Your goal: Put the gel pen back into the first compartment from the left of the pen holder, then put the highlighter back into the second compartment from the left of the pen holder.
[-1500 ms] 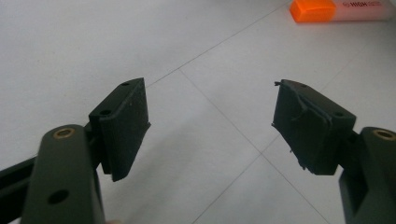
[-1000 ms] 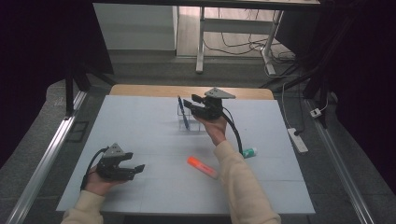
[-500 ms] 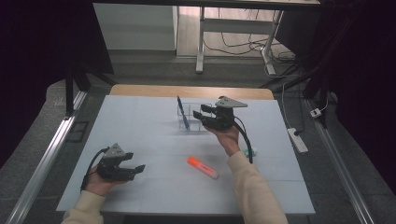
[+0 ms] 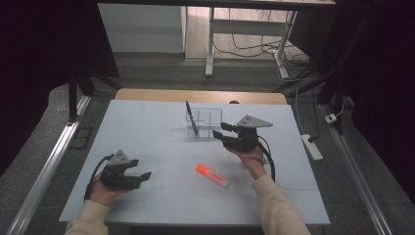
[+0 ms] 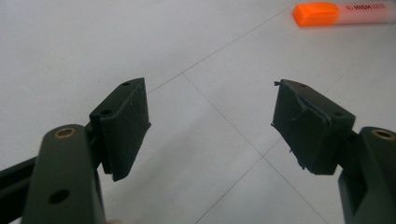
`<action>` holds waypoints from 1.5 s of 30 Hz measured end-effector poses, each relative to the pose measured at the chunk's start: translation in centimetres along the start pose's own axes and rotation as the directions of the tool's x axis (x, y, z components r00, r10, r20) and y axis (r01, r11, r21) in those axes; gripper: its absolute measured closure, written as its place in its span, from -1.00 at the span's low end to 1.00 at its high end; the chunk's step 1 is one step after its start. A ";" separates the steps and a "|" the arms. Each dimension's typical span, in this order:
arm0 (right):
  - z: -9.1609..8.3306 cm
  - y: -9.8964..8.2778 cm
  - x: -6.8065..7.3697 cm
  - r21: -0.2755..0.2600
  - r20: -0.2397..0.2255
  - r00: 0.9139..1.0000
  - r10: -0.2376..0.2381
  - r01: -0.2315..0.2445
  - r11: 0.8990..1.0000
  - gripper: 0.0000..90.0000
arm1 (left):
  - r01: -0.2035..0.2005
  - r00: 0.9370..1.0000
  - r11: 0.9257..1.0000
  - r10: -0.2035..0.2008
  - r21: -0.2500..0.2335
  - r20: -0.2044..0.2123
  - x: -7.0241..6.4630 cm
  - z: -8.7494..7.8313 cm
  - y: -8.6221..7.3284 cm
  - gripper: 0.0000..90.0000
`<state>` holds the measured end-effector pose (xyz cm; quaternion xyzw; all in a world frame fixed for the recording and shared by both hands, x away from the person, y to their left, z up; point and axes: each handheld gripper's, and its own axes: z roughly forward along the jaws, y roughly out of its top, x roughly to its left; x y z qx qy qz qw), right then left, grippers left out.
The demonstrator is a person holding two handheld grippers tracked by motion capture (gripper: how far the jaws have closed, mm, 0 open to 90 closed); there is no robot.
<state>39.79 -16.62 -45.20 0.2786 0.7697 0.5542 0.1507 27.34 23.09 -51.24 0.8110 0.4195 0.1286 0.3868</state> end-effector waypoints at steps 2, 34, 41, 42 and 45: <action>-0.5 -0.4 0.2 0.020 0.003 1.000 -0.008 0.008 1.000 0.09 | 0.001 1.000 1.000 -0.001 0.000 -0.001 -0.1 0.0 0.0 -0.40; -2.3 -1.0 2.7 0.253 -0.092 0.995 -0.048 0.070 0.965 0.00 | -0.021 0.999 0.999 0.020 -0.030 -0.035 -0.6 -0.5 0.4 -0.40; -1.2 -1.3 3.6 0.310 -0.119 0.992 -0.046 0.081 0.947 0.00 | -0.014 0.999 0.999 0.013 -0.032 -0.037 -0.4 -0.5 0.2 -0.40; -1.1 -1.3 3.6 0.320 -0.121 0.992 -0.046 0.083 0.944 0.00 | -0.014 0.999 0.999 0.013 -0.033 -0.037 -0.4 -0.5 0.2 -0.40; -0.8 -1.5 4.0 0.342 -0.131 0.990 -0.050 0.093 0.935 0.00 | -0.012 0.999 0.999 0.011 -0.034 -0.038 -0.4 -0.5 0.3 -0.40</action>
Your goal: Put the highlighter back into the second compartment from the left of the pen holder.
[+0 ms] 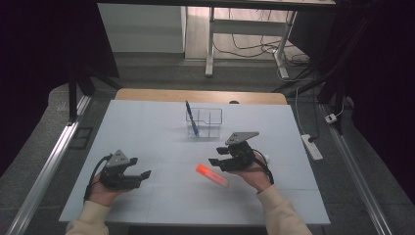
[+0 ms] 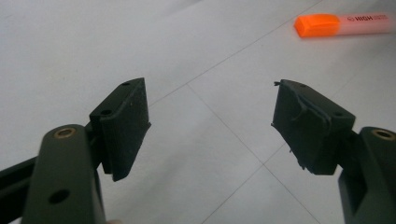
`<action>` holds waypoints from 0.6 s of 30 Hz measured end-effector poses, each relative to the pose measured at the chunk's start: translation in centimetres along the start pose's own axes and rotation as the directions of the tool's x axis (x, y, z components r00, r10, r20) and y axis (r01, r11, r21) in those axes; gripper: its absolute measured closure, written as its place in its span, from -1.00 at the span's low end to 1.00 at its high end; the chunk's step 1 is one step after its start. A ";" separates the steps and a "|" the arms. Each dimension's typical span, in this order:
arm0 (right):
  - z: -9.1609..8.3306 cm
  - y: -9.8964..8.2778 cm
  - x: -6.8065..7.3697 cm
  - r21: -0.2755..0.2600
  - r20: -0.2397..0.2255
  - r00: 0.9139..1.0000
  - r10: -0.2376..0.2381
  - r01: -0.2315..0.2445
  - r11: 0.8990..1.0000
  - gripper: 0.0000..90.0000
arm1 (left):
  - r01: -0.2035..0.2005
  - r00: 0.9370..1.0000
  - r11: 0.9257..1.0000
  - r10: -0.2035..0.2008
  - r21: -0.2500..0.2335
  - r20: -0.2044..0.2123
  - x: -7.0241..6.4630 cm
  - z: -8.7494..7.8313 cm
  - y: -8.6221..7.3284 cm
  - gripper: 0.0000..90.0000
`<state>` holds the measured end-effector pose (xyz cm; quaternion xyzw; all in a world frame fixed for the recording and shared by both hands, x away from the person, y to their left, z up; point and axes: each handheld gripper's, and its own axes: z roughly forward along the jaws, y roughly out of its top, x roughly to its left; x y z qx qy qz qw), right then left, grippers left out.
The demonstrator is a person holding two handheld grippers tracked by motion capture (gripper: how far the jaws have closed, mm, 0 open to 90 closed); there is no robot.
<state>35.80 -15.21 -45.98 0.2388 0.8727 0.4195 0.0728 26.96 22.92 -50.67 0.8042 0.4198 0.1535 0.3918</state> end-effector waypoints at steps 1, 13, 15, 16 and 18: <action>0.1 0.0 0.1 0.007 0.000 1.000 0.000 0.000 1.000 0.00 | -0.001 1.000 1.000 0.001 0.000 -0.001 0.0 0.0 0.0 -0.40; 1.5 0.2 1.1 0.088 -0.021 1.000 -0.011 0.013 0.996 0.00 | -0.001 1.000 1.000 0.001 0.000 -0.001 0.0 0.0 0.0 -0.41; 1.7 0.3 1.2 0.102 -0.024 1.000 -0.016 0.018 0.995 0.00 | -0.003 1.000 1.000 0.003 0.001 -0.002 0.0 0.0 0.0 -0.41; 1.9 0.3 1.3 0.108 -0.025 1.000 -0.014 0.016 0.994 0.00 | -0.002 1.000 1.000 0.002 0.001 -0.002 0.0 0.1 0.0 -0.41; 2.1 0.3 1.4 0.122 -0.026 1.000 -0.011 0.014 0.992 0.00 | -0.004 1.000 1.000 0.004 0.002 -0.002 0.0 0.1 0.0 -0.41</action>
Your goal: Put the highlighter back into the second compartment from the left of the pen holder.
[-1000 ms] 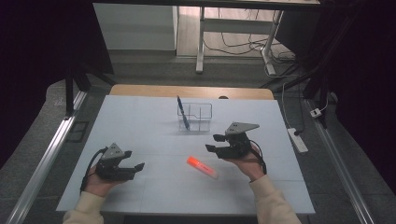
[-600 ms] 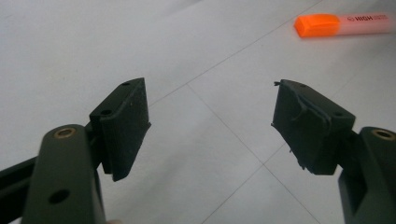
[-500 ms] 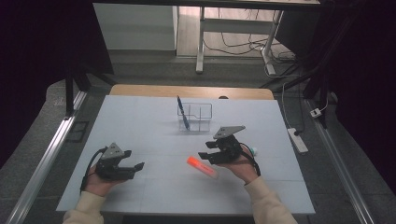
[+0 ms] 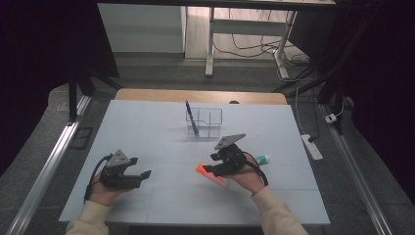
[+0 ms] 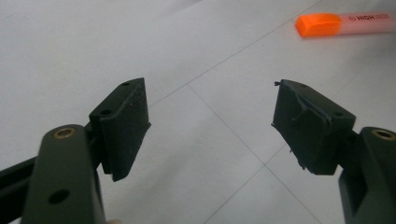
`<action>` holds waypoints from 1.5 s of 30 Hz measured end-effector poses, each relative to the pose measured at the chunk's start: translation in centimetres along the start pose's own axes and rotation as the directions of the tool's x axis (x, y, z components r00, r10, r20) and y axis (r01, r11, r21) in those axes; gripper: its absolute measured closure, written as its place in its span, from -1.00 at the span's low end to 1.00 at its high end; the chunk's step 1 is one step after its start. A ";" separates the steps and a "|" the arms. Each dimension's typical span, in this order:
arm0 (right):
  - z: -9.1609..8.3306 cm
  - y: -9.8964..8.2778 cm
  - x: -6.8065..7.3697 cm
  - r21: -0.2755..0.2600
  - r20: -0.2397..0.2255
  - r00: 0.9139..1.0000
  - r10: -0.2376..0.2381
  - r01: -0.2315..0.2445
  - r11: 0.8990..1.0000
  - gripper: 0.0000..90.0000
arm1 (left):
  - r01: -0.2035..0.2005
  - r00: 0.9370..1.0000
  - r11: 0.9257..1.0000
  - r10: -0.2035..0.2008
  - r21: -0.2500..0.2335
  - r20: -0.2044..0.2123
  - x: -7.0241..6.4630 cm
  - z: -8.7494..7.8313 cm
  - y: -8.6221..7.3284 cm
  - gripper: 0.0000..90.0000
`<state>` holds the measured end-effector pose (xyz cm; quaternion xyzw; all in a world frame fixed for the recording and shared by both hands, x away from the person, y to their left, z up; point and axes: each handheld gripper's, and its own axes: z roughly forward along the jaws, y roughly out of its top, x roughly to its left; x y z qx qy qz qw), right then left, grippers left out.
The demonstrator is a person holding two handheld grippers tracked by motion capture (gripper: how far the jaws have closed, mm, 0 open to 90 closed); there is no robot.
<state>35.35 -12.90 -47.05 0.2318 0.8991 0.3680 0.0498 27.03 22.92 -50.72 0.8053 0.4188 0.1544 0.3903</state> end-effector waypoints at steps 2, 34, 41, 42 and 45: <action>0.3 0.0 0.1 0.016 -0.001 1.000 -0.002 0.002 1.000 -0.01 | -0.001 1.000 1.000 0.001 0.001 0.000 0.0 0.0 0.0 -0.41; 4.2 0.3 1.3 0.199 0.043 0.998 -0.051 0.041 0.979 -0.04 | -0.011 1.000 1.000 0.011 0.007 0.003 -0.2 0.1 0.0 -0.41; 5.4 0.3 0.6 0.219 0.074 0.996 -0.045 0.028 0.975 -0.04 | -0.012 1.000 1.000 0.011 0.010 0.002 -0.1 0.2 0.0 -0.41; 5.5 0.3 0.5 0.223 0.075 0.996 -0.051 0.033 0.974 -0.03 | -0.012 1.000 1.000 0.012 0.010 0.002 -0.2 0.2 0.0 -0.41; 5.9 0.3 0.6 0.240 0.079 0.995 -0.061 0.040 0.970 0.03 | -0.014 1.000 1.000 0.014 0.011 0.002 -0.2 0.2 0.0 -0.41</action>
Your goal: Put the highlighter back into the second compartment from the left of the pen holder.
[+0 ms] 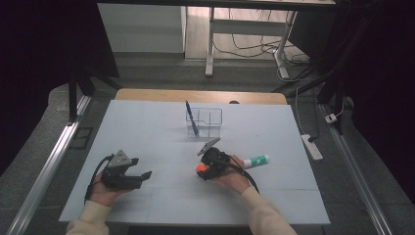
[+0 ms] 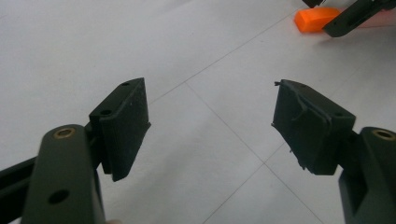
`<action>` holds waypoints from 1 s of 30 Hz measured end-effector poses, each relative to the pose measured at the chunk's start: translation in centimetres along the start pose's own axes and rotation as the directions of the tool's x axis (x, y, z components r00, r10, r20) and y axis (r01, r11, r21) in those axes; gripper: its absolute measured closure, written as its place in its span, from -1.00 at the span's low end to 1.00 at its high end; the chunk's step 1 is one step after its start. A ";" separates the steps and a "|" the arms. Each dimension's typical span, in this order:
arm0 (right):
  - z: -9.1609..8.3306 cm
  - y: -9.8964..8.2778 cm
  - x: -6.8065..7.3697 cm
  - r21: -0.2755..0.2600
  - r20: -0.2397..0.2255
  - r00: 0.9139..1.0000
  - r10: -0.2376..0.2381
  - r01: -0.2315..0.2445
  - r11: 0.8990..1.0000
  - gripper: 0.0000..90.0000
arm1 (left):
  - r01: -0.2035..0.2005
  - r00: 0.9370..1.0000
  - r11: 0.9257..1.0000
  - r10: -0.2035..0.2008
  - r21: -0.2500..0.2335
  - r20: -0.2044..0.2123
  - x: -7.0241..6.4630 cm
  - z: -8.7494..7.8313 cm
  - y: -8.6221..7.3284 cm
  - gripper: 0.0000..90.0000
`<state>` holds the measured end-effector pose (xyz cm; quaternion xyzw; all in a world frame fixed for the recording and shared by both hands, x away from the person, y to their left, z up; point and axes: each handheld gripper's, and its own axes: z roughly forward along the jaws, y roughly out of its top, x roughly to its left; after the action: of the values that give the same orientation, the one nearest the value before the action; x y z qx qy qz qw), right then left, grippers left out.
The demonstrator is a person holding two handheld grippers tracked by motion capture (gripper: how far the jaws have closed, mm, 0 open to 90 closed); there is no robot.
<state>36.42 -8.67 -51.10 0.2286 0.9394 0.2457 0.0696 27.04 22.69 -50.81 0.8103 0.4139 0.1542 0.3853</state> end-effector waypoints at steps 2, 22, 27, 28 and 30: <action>0.2 0.1 0.2 0.014 0.006 1.000 -0.019 0.019 1.000 0.08 | 0.001 1.000 1.000 -0.001 0.000 0.000 0.0 0.0 0.0 -0.41; -0.2 0.2 0.5 0.009 -0.009 0.999 -0.045 0.045 0.999 0.49 | -0.002 1.000 1.000 0.002 0.005 0.005 0.0 0.1 0.0 -0.41; -0.9 0.3 0.6 -0.033 -0.001 0.999 -0.051 0.051 0.998 0.49 | -0.002 1.000 1.000 0.002 0.005 0.005 0.1 0.0 0.0 -0.41; -1.2 0.3 0.5 -0.048 0.003 0.999 -0.051 0.052 0.998 0.49 | -0.002 1.000 1.000 0.002 0.005 0.005 0.1 0.0 0.0 -0.41; -1.6 0.3 0.5 -0.074 0.009 0.999 -0.054 0.054 0.996 0.49 | -0.001 1.000 1.000 0.001 0.006 0.004 0.1 0.0 0.0 -0.40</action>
<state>35.72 -8.88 -49.53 0.2012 0.9353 0.2777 0.0878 27.09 22.74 -50.87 0.8119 0.4131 0.1514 0.3837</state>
